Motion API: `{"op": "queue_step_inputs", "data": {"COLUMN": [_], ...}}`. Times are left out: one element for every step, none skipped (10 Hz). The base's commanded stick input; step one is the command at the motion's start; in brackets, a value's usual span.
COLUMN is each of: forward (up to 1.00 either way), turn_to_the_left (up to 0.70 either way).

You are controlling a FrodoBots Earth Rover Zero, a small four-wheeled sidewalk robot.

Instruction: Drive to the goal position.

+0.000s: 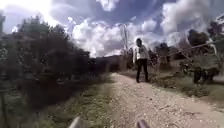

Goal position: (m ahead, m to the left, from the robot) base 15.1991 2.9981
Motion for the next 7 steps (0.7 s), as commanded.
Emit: {"op": "queue_step_inputs", "data": {"forward": [1.00,1.00,1.00,1.00,1.00,1.00,1.00], "turn_to_the_left": [0.23,0.11,0.00,0.00,0.00,0.00,0.00]}}
